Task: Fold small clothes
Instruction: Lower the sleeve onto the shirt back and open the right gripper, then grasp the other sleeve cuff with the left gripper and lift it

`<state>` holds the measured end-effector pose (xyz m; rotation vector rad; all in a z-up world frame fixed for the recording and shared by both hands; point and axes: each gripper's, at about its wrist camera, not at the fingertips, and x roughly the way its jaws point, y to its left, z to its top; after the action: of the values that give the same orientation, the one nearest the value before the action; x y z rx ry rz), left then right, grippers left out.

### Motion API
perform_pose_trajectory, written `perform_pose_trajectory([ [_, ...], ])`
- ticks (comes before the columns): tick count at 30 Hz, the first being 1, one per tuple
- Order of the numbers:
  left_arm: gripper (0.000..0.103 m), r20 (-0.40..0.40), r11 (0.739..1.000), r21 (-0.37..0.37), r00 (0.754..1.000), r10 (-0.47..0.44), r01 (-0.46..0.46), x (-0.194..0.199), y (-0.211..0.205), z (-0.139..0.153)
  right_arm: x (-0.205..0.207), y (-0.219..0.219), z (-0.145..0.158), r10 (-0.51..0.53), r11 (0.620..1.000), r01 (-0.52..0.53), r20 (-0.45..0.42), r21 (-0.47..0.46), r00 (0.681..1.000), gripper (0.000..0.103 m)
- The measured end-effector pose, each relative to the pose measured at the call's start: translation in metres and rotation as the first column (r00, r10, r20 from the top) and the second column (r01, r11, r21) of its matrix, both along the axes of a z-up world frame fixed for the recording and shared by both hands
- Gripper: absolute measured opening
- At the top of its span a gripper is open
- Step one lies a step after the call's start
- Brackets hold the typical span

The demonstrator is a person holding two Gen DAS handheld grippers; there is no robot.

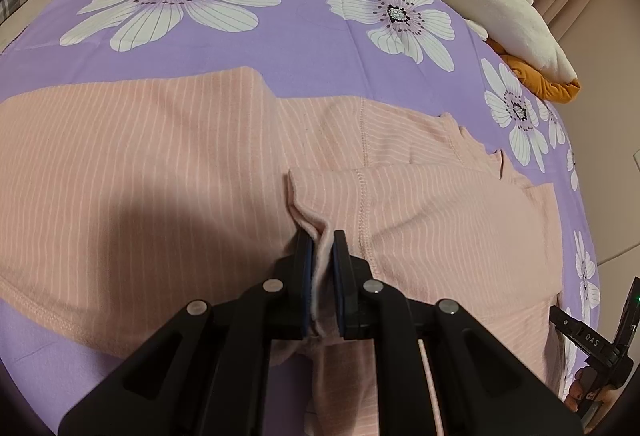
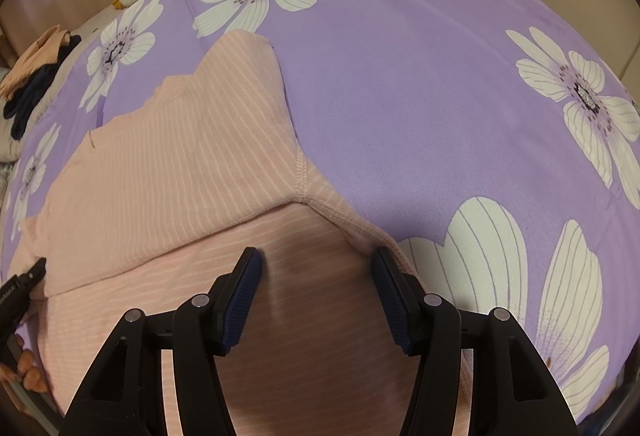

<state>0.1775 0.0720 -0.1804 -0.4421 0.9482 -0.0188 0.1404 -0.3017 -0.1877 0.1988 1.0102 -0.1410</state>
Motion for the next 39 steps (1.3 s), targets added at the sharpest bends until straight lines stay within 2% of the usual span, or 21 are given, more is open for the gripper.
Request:
perform_pose_trajectory([
  [20, 0.012, -0.003, 1.0, -0.022, 1.0, 0.01, -0.01, 0.0, 0.001, 0.001, 0.002, 0.004, -0.002, 0.0, 1.0, 0.0, -0.001, -0.02, 1.0, 0.06],
  [26, 0.012, -0.022, 0.996, -0.081, 0.999, 0.026, -0.028, 0.0, 0.008, 0.001, 0.005, 0.005, -0.001, 0.005, 1.0, -0.005, -0.015, -0.017, 1.0, 0.063],
  [30, 0.012, -0.072, 0.987, -0.146, 0.996, 0.05, -0.06, -0.001, 0.013, 0.006, 0.003, 0.004, 0.005, 0.012, 1.0, -0.012, -0.007, 0.004, 1.0, 0.063],
  [33, 0.023, -0.093, 0.992, -0.114, 0.995, 0.045, -0.056, -0.008, 0.01, 0.019, -0.004, 0.001, 0.018, 0.016, 1.0, -0.017, 0.036, 0.024, 0.999, 0.063],
  [35, 0.043, -0.084, 0.996, -0.07, 0.995, 0.057, -0.063, -0.017, 0.009, 0.029, -0.009, -0.001, 0.028, 0.008, 1.0, -0.009, 0.063, 0.011, 0.998, 0.063],
  [36, 0.05, -0.073, 0.996, -0.05, 0.995, 0.07, -0.074, -0.023, 0.01, 0.034, -0.012, -0.002, 0.034, 0.004, 1.0, -0.005, 0.08, 0.009, 0.997, 0.063],
  [37, 0.062, -0.062, 0.995, -0.042, 0.995, 0.083, -0.086, -0.028, 0.012, 0.039, -0.014, -0.002, 0.038, 0.003, 1.0, -0.004, 0.091, 0.012, 0.996, 0.064],
  [38, 0.068, -0.052, 0.995, -0.034, 0.994, 0.096, -0.098, -0.033, 0.014, 0.043, -0.018, -0.002, 0.044, 0.004, 1.0, -0.007, 0.108, 0.019, 0.994, 0.065],
  [39, 0.07, -0.045, 0.994, -0.028, 0.993, 0.106, -0.107, -0.037, 0.017, 0.046, -0.021, -0.002, 0.048, 0.007, 1.0, -0.01, 0.119, 0.024, 0.993, 0.066],
])
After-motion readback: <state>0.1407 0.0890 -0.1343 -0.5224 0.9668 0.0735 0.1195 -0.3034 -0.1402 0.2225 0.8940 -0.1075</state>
